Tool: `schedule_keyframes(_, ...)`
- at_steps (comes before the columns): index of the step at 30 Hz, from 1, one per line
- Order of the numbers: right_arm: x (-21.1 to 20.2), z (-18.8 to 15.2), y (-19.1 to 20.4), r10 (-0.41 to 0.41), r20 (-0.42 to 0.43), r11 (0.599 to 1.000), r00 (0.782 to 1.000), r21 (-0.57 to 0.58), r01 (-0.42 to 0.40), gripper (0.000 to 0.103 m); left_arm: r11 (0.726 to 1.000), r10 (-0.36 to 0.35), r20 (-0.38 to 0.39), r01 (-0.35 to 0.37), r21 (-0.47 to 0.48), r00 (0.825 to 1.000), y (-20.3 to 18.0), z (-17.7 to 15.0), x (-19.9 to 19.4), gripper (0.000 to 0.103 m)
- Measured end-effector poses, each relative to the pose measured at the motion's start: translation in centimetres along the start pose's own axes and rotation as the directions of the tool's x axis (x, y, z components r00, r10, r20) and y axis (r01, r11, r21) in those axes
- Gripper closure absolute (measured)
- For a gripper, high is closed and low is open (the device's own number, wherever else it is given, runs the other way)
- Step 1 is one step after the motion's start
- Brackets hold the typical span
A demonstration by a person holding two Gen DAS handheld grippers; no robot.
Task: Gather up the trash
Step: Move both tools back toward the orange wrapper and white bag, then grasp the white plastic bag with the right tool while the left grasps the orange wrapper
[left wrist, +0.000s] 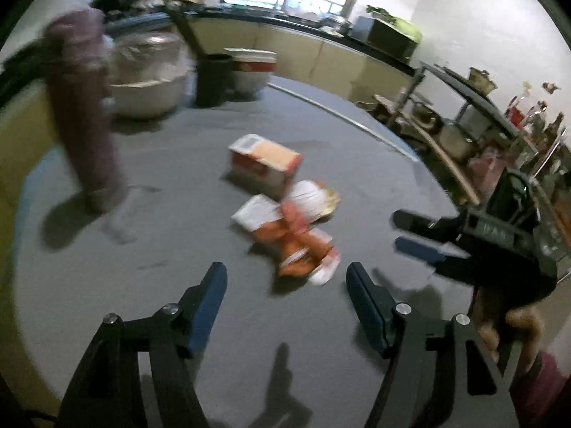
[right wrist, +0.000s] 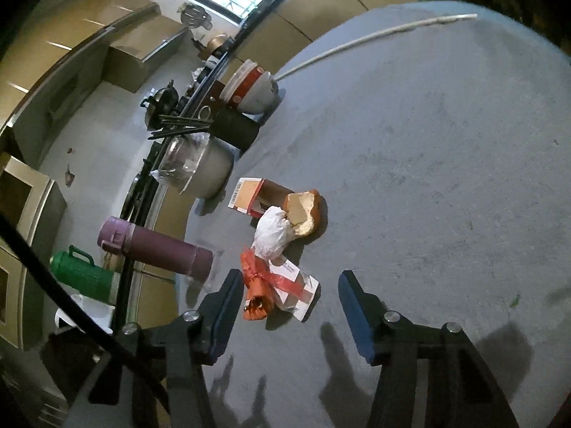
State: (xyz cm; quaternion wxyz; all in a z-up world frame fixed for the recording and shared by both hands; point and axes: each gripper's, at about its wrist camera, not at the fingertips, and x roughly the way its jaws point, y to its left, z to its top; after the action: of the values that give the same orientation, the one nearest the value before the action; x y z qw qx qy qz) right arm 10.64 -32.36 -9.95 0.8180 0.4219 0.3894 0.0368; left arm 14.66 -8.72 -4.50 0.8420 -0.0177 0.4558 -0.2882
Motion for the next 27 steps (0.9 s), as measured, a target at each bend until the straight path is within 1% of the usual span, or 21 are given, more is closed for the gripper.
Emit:
schedule_keyframes(2, 0.0, 0.5, 0.0, 0.008, 0.0, 1.0, 1.0, 0.005, -0.008, 0.044, 0.999, -0.028, -0.046, 0.027, -0.033, 0.999, -0.1, 1.2, 2.8, 0.033)
schedule_keyframes(4, 0.1, 1.2, 0.2, 0.016, 0.007, 1.0, 1.0, 0.004, -0.016, 0.044, 0.996, -0.066, -0.076, 0.06, -0.073, 0.995, 0.1, 2.0, 4.9, 0.033)
schedule_keyframes(5, 0.3, 1.6, 0.4, 0.024, 0.007, 1.0, 1.0, 0.004, -0.024, 0.044, 0.994, -0.065, -0.096, 0.056, -0.093, 0.993, 0.3, 2.2, 5.8, 0.033)
schedule_keyframes(7, 0.7, 2.2, 0.8, 0.04, 0.002, 0.999, 0.999, 0.002, -0.04, 0.044, 0.99, -0.086, -0.111, 0.072, -0.119, 0.99, 0.5, 2.3, 6.7, 0.049)
schedule_keyframes(8, 1.0, 2.6, 1.0, 0.051, -0.004, 0.999, 0.999, 0.001, -0.051, 0.044, 0.989, -0.096, -0.124, 0.081, -0.123, 0.988, 0.6, 2.3, 7.2, 0.065)
schedule_keyframes(9, 1.5, 3.0, 1.3, 0.065, -0.012, 0.998, 0.998, 0.002, -0.065, 0.044, 0.99, -0.087, -0.136, 0.07, -0.123, 0.987, 0.9, 2.2, 7.5, 0.08)
schedule_keyframes(10, 2.1, 3.4, 1.7, 0.078, -0.025, 0.997, 0.997, 0.005, -0.077, 0.044, 0.991, -0.075, -0.148, 0.057, -0.124, 0.986, 1.1, 2.0, 7.8, 0.09)
schedule_keyframes(11, 2.7, 3.7, 1.9, 0.09, -0.05, 0.996, 0.995, 0.011, -0.09, 0.044, 0.99, -0.078, -0.16, 0.057, -0.132, 0.984, 1.5, 1.8, 7.9, 0.095)
schedule_keyframes(13, 4.3, 4.0, 2.5, 0.092, -0.089, 0.996, 0.992, 0.027, -0.089, 0.043, 0.983, -0.099, -0.155, 0.073, -0.166, 0.983, 2.4, 1.3, 7.5, 0.095)
schedule_keyframes(15, 6.0, 4.1, 3.2, 0.078, -0.123, 0.997, 0.989, 0.025, -0.075, 0.043, 0.981, -0.101, -0.14, 0.075, -0.179, 0.985, 3.2, 0.7, 6.4, 0.096)
schedule_keyframes(19, 9.3, 3.7, 3.8, -0.005, -0.159, 0.999, 0.987, 0.031, 0.01, 0.043, 0.979, -0.1, -0.122, 0.076, -0.187, 0.988, 3.9, -0.7, 4.3, 0.096)
schedule_keyframes(21, 10.5, 3.5, 3.7, -0.052, -0.157, 0.997, 0.986, 0.043, 0.06, 0.044, 0.98, -0.094, -0.114, 0.071, -0.185, 0.989, 4.0, -1.3, 3.1, 0.097)
schedule_keyframes(23, 11.5, 3.2, 3.8, -0.06, -0.153, 0.997, 0.986, 0.036, 0.067, 0.058, 0.98, -0.1, -0.107, 0.08, -0.183, 0.989, 4.1, -2.0, 2.2, 0.098)
schedule_keyframes(24, 11.5, 3.0, 3.9, -0.075, -0.142, 0.997, 0.987, 0.019, 0.079, 0.07, 0.982, -0.096, -0.1, 0.078, -0.175, 0.99, 4.0, -2.2, 1.6, 0.098)
schedule_keyframes(25, 11.1, 2.8, 4.1, -0.085, -0.114, 0.996, 0.99, -0.003, 0.085, 0.074, 0.983, -0.088, -0.098, 0.071, -0.168, 0.991, 4.0, -2.2, 1.4, 0.098)
schedule_keyframes(27, 9.6, 2.6, 4.1, -0.073, -0.067, 0.997, 0.995, -0.028, 0.072, 0.075, 0.987, -0.069, -0.099, 0.054, -0.149, 0.993, 3.8, -2.4, 1.0, 0.098)
